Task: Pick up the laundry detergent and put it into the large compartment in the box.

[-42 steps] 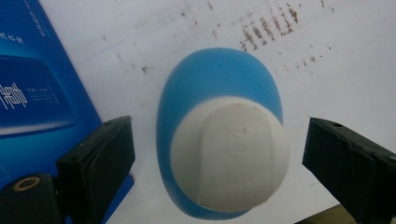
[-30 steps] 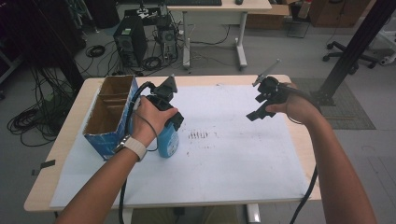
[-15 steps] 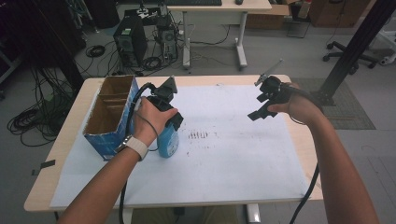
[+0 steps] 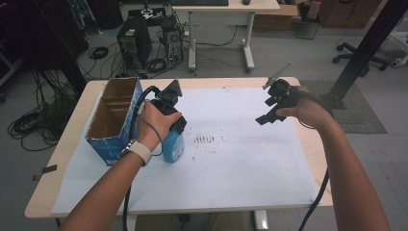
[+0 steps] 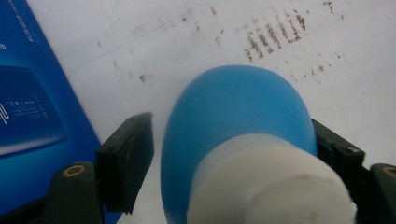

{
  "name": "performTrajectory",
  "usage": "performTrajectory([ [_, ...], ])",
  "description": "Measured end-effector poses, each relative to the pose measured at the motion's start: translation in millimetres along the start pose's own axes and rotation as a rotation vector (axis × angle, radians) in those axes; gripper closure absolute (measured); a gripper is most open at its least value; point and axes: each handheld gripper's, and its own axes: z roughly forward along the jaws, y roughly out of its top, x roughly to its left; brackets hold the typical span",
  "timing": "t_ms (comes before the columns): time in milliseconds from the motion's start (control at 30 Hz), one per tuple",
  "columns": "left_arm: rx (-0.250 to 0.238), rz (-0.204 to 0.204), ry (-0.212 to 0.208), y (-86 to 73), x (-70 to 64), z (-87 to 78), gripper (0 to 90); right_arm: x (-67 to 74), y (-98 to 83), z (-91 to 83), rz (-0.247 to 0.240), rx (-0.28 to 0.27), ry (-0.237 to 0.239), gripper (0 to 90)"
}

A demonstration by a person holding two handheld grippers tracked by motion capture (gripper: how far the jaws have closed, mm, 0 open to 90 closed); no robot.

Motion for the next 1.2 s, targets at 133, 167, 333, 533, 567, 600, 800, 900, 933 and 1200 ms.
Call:
performTrajectory([
  [133,-0.002,0.004,-0.009,0.1,-0.1,0.1,29.9,0.0,-0.5,-0.3,0.002,-0.001,0.000,9.7],
  [167,-0.002,0.004,-0.013,0.2,-0.3,0.0,31.5,-0.1,-0.7,-0.4,0.003,-0.001,0.000,9.7],
  [333,-0.004,0.012,-0.018,0.3,-2.2,-0.2,36.6,0.1,-1.7,-0.2,0.006,-0.001,0.000,9.7],
  [533,0.002,0.008,-0.013,1.0,-2.9,-0.3,36.8,0.4,-2.4,0.7,0.006,-0.003,0.002,9.7],
  [567,0.002,0.007,-0.013,1.0,-2.8,-0.3,36.9,0.5,-2.4,0.9,0.006,-0.003,0.003,9.7],
  [600,0.001,0.006,-0.013,1.1,-2.7,-0.3,36.9,0.5,-2.4,0.9,0.005,-0.002,0.003,9.7],
  [800,0.004,0.007,-0.009,1.4,-3.3,-0.7,37.0,0.5,-2.3,1.2,0.006,-0.004,0.003,9.7],
  [900,0.004,0.008,-0.010,1.8,-3.4,-0.9,37.0,0.6,-2.2,1.2,0.005,-0.003,0.004,9.7],
  [933,0.004,0.009,-0.010,1.8,-3.3,-1.1,37.1,0.6,-2.3,1.1,0.006,-0.004,0.003,9.7],
  [1200,0.004,0.018,-0.005,2.3,-5.5,-6.3,37.1,0.3,-4.6,-1.2,0.009,-0.008,0.001,9.7],
])
